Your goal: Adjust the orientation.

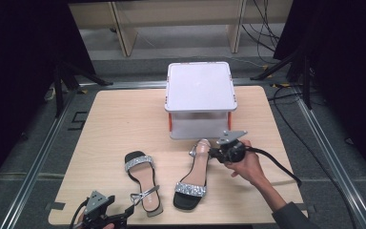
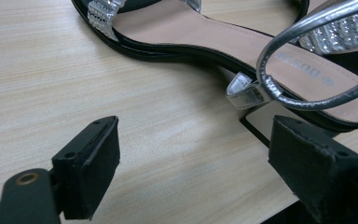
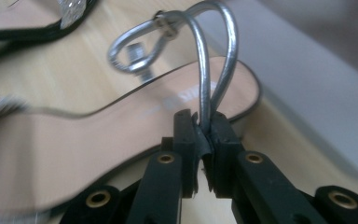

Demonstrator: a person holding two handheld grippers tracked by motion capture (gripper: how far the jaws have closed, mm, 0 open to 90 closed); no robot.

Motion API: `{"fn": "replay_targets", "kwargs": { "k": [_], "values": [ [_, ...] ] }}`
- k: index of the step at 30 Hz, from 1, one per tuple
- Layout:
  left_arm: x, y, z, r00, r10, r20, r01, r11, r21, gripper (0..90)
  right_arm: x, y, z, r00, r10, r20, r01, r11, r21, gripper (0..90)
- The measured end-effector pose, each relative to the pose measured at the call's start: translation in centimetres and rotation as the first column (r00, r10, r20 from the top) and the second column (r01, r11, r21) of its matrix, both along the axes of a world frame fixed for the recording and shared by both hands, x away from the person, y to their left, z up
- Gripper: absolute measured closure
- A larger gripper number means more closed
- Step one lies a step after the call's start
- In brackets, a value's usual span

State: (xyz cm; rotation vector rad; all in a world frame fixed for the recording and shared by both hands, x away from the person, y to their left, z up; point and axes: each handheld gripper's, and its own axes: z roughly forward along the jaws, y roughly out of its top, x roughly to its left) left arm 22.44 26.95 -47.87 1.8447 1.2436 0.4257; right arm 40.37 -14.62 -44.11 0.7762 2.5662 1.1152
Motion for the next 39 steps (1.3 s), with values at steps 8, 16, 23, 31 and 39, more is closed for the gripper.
{"fn": "replay_targets", "kwargs": {
  "k": [8,16,23,31,39],
  "values": [
    [0.1,0.1,0.0,1.0000,0.008,-0.005,-0.008,0.9999,0.013,16.0,-4.6,-3.3,0.1,0.9996,0.028,-0.009,-0.028,0.9996,0.010,83.9],
    [0.0,-0.1,-0.2,0.9997,0.016,-0.021,-0.016,0.9997,0.017,16.0,-7.4,-4.9,0.5,0.9985,-0.010,-0.053,0.014,0.9969,0.078,62.1],
    [0.2,0.0,-0.1,0.9999,0.005,-0.011,-0.005,0.9998,0.021,16.0,-6.1,-5.1,4.9,0.9913,-0.110,0.072,0.099,0.9852,0.140,32.9],
    [-0.1,-0.1,0.0,0.9990,0.034,-0.029,-0.034,0.9994,-0.006,16.1,-1.8,0.3,4.9,0.9951,0.090,-0.040,-0.089,0.9958,0.020,32.6],
    [0.0,-0.2,0.0,0.9994,0.021,-0.029,-0.021,0.9998,-0.001,16.1,0.2,1.8,1.5,0.9825,0.114,-0.147,-0.125,0.9899,-0.067,31.5]
  ]
}}
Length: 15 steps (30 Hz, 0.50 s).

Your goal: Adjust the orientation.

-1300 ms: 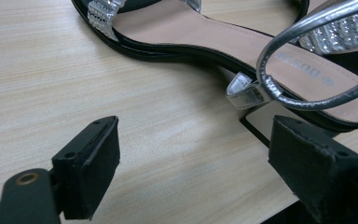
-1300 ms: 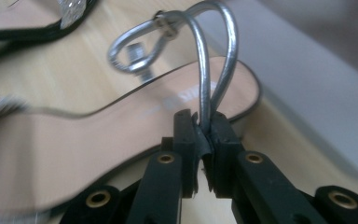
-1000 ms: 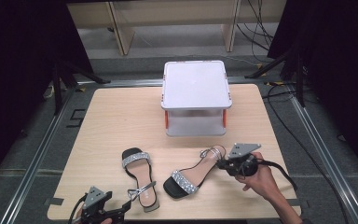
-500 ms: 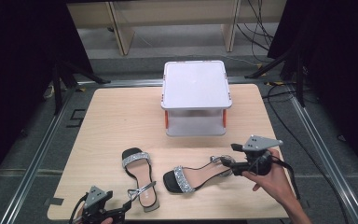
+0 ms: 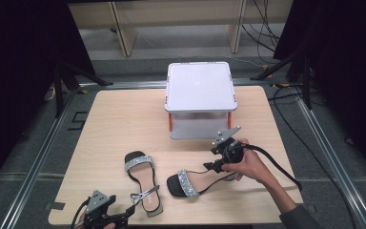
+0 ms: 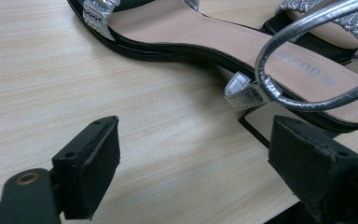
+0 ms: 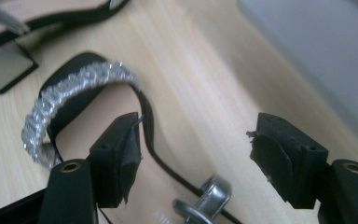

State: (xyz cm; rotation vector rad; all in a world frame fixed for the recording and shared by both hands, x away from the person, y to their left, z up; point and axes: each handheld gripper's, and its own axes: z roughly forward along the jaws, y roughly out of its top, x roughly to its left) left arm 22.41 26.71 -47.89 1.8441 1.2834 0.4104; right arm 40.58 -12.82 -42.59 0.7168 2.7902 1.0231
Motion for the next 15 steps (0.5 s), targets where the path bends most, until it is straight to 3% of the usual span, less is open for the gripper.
{"fn": "replay_targets", "kwargs": {
  "k": [5,8,9,10,12,13,15],
  "values": [
    [0.0,0.1,0.0,1.0000,0.003,-0.004,-0.003,1.0000,0.001,16.1,-0.4,0.3,-0.7,0.9981,0.036,-0.049,-0.041,0.9947,-0.095,29.7],
    [0.0,0.1,0.0,1.0000,0.000,-0.001,0.000,1.0000,0.003,16.1,-0.8,0.2,-1.0,0.9957,0.078,-0.051,-0.084,0.9872,-0.136,31.4],
    [0.0,0.1,0.0,1.0000,0.003,-0.004,-0.003,1.0000,0.002,16.1,-1.1,0.1,-1.1,0.9949,0.079,-0.063,-0.087,0.9876,-0.131,30.7],
    [0.0,0.1,0.0,1.0000,-0.002,0.002,0.002,1.0000,0.004,16.1,-1.5,-0.1,-1.2,0.9956,0.081,-0.047,-0.086,0.9895,-0.117,31.0],
    [0.2,0.2,0.0,0.9990,-0.035,0.030,0.034,0.9993,0.016,16.1,-2.1,-0.7,-1.2,0.9958,0.069,-0.060,-0.076,0.9907,-0.113,31.1],
    [-0.1,0.1,0.0,1.0000,0.000,-0.001,0.000,1.0000,0.004,16.1,-2.5,-0.9,-1.1,0.9953,0.078,-0.058,-0.085,0.9884,-0.126,31.0],
    [0.2,0.2,0.0,0.9987,-0.041,0.031,0.040,0.9989,0.026,16.1,-3.4,-1.1,-1.1,0.9941,0.095,-0.052,-0.102,0.9845,-0.143,27.1]
  ]
}}
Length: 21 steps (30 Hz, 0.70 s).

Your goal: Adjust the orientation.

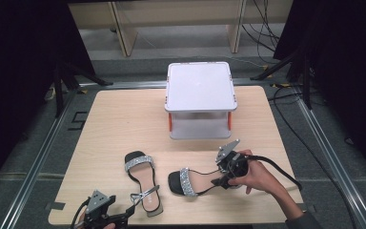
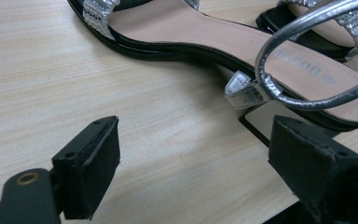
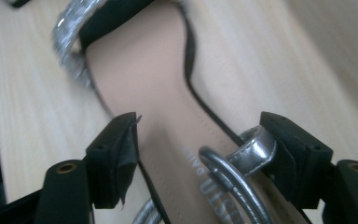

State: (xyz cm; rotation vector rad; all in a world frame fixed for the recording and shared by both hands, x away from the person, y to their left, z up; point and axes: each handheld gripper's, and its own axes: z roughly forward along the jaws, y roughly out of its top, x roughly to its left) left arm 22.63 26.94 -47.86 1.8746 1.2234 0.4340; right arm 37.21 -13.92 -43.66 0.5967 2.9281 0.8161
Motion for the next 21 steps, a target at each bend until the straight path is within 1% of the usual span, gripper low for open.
{"fn": "replay_targets", "kwargs": {
  "k": [1,2,3,4,5,6,7,8,9,10,11,12,13,14,15,16,17,18,19,20,21],
  "values": [
    [0.0,0.0,0.0,1.0000,-0.002,0.000,0.002,1.0000,0.002,16.1,-0.4,0.0,-0.1,1.0000,0.003,0.000,-0.003,0.9999,-0.010,25.0],
    [0.1,0.0,0.0,1.0000,-0.007,0.005,0.007,0.9999,0.008,16.1,-0.7,0.0,-0.2,0.9997,0.012,0.019,-0.012,0.9998,-0.012,24.0],
    [0.0,0.0,0.0,1.0000,-0.003,0.003,0.003,1.0000,0.001,16.1,-1.1,0.0,-0.2,0.9997,0.005,0.022,-0.004,0.9998,-0.018,23.3],
    [0.0,0.0,0.0,1.0000,0.000,-0.001,0.000,1.0000,0.002,16.1,-1.3,-0.1,-0.1,0.9997,0.012,0.021,-0.012,0.9995,-0.028,22.5],
    [-0.3,-0.2,0.0,0.9986,0.042,-0.032,-0.043,0.9989,-0.018,16.1,-1.4,-0.1,-0.2,0.9994,0.029,0.019,-0.029,0.9991,-0.031,22.0],
    [-0.1,-0.1,-0.1,0.9995,0.026,-0.017,-0.026,0.9995,-0.014,16.1,-1.5,-0.1,-0.2,0.9993,0.031,0.022,-0.031,0.9989,-0.037,21.2],
    [-0.3,-0.2,0.0,0.9982,0.048,-0.036,-0.049,0.9986,-0.017,16.1,-1.5,0.0,-0.3,0.9987,0.042,0.029,-0.041,0.9983,-0.042,20.1],
    [-0.3,-0.3,-0.1,0.9983,0.047,-0.033,-0.048,0.9987,-0.021,16.1,-1.5,0.1,-0.4,0.9986,0.042,0.031,-0.040,0.9978,-0.052,18.6],
    [0.0,-0.2,-0.1,0.9999,0.011,-0.012,-0.011,0.9999,-0.004,16.1,-1.4,0.2,-0.5,0.9988,0.043,0.024,-0.042,0.9975,-0.056,17.5],
    [0.0,-0.2,-0.1,0.9997,0.017,-0.016,-0.017,0.9998,-0.010,16.1,-1.3,0.3,-0.7,0.9997,0.023,0.010,-0.023,0.9978,-0.063,17.3],
    [-0.3,-0.4,-0.1,0.9977,0.047,-0.050,-0.048,0.9988,-0.013,16.1,-1.1,0.5,-0.9,0.9996,0.028,0.005,-0.027,0.9971,-0.071,17.7],
    [0.0,-0.2,-0.1,0.9998,0.010,-0.019,-0.010,0.9999,0.000,16.1,-1.0,0.7,-1.2,0.9994,0.035,-0.005,-0.035,0.9958,-0.085,19.3],
    [0.0,-0.2,-0.1,1.0000,0.004,-0.009,-0.004,1.0000,-0.001,16.1,-1.1,0.9,-1.5,0.9989,0.045,-0.011,-0.046,0.9935,-0.104,17.7],
    [0.1,-0.1,-0.1,1.0000,-0.003,-0.003,0.003,1.0000,0.003,16.1,-1.2,1.2,-1.7,0.9989,0.047,-0.009,-0.048,0.9906,-0.129,17.5],
    [-0.2,-0.3,-0.1,0.9985,0.042,-0.035,-0.043,0.9989,-0.021,16.1,-1.4,1.3,-1.9,0.9988,0.049,0.003,-0.048,0.9884,-0.144,19.5],
    [-0.2,-0.3,-0.1,0.9982,0.046,-0.039,-0.047,0.9987,-0.022,16.1,-1.3,1.4,-2.0,0.9986,0.047,0.025,-0.043,0.9867,-0.157,25.4],
    [0.1,-0.1,-0.1,0.9999,0.007,-0.007,-0.007,1.0000,-0.006,16.1,-1.3,1.5,-1.9,0.9987,0.030,0.041,-0.023,0.9856,-0.168,25.7],
    [-0.2,-0.3,-0.1,0.9986,0.041,-0.035,-0.042,0.9989,-0.021,16.1,-1.4,1.6,-1.9,0.9988,0.017,0.046,-0.008,0.9839,-0.178,26.0],
    [0.0,-0.2,-0.1,0.9999,0.008,-0.015,-0.008,1.0000,-0.001,16.1,-1.5,1.8,-1.9,0.9980,0.027,0.057,-0.016,0.9822,-0.187,26.0],
    [0.0,-0.2,0.0,0.9999,0.007,-0.013,-0.007,1.0000,0.000,16.1,-1.6,2.0,-1.9,0.9976,0.029,0.063,-0.015,0.9801,-0.198,25.9],
    [0.0,-0.2,0.0,0.9999,0.006,-0.010,-0.006,1.0000,0.000,16.1,-1.5,2.1,-1.9,0.9982,0.017,0.057,-0.005,0.9795,-0.201,25.8]
  ]
}}
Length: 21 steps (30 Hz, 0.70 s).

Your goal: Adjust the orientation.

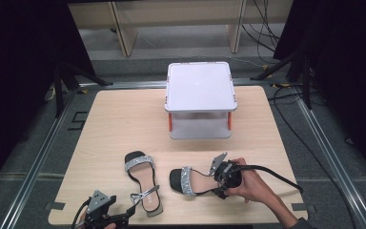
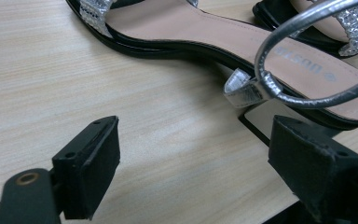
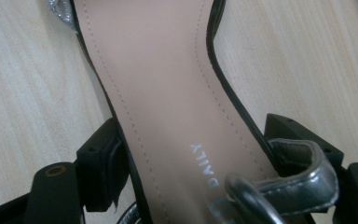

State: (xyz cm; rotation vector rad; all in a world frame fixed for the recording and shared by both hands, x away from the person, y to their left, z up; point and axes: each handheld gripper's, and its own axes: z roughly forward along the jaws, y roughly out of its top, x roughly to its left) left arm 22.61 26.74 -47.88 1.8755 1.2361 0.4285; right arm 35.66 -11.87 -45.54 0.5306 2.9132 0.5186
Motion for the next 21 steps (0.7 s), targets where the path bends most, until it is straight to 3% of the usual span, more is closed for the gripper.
{"fn": "replay_targets", "kwargs": {
  "k": [5,7,8,9,10,12,13,14,16,17,19,21],
  "values": [
    [0.1,0.1,0.0,1.0000,-0.003,0.008,0.003,1.0000,-0.003,16.1,0.9,0.5,-0.1,0.9945,-0.104,0.013,0.103,0.9936,0.047,26.4],
    [0.1,0.1,-0.1,0.9999,-0.006,0.009,0.006,1.0000,-0.006,16.1,1.7,0.7,-0.2,0.9860,-0.166,0.016,0.164,0.9843,0.065,26.4],
    [-0.2,-0.1,-0.1,0.9994,0.028,-0.021,-0.028,0.9994,-0.022,16.1,2.0,0.7,-0.2,0.9825,-0.186,0.010,0.185,0.9804,0.068,26.3],
    [-0.2,-0.1,0.0,0.9991,0.034,-0.026,-0.034,0.9992,-0.022,16.1,2.0,0.8,-0.2,0.9794,-0.202,0.004,0.201,0.9773,0.065,26.3],
    [0.0,0.0,0.0,1.0000,0.005,-0.001,-0.005,0.9999,-0.009,16.1,1.9,0.9,-0.2,0.9778,-0.209,0.006,0.209,0.9762,0.059,26.3],
    [-0.2,-0.1,0.0,0.9990,0.036,-0.025,-0.037,0.9991,-0.022,16.1,1.3,0.9,-0.1,0.9759,-0.218,0.006,0.217,0.9733,0.075,26.1],
    [0.1,0.1,-0.1,1.0000,-0.001,0.000,0.001,1.0000,-0.004,16.1,1.0,0.8,0.3,0.9759,-0.218,-0.013,0.218,0.9716,0.091,25.6],
    [-0.2,0.0,-0.1,0.9990,0.037,-0.024,-0.038,0.9990,-0.024,16.1,0.5,0.7,0.7,0.9741,-0.225,-0.022,0.226,0.9681,0.107,25.6],
    [-0.2,0.0,-0.1,0.9993,0.033,-0.019,-0.033,0.9992,-0.022,16.1,-0.5,0.6,1.3,0.9740,-0.219,-0.058,0.225,0.9676,0.115,24.5],
    [-0.2,-0.1,0.0,0.9991,0.035,-0.022,-0.035,0.9992,-0.021,16.1,-0.9,0.7,1.4,0.9780,-0.197,-0.070,0.203,0.9735,0.104,23.4],
    [-0.1,-0.1,-0.1,0.9995,0.028,-0.018,-0.028,0.9994,-0.018,16.1,-1.4,1.1,1.6,0.9814,-0.183,-0.059,0.188,0.9770,0.101,22.4],
    [0.1,0.1,-0.1,1.0000,-0.004,0.005,0.004,1.0000,0.001,16.1,-1.2,1.5,1.9,0.9807,-0.195,-0.002,0.195,0.9765,0.093,25.4]
  ]
}}
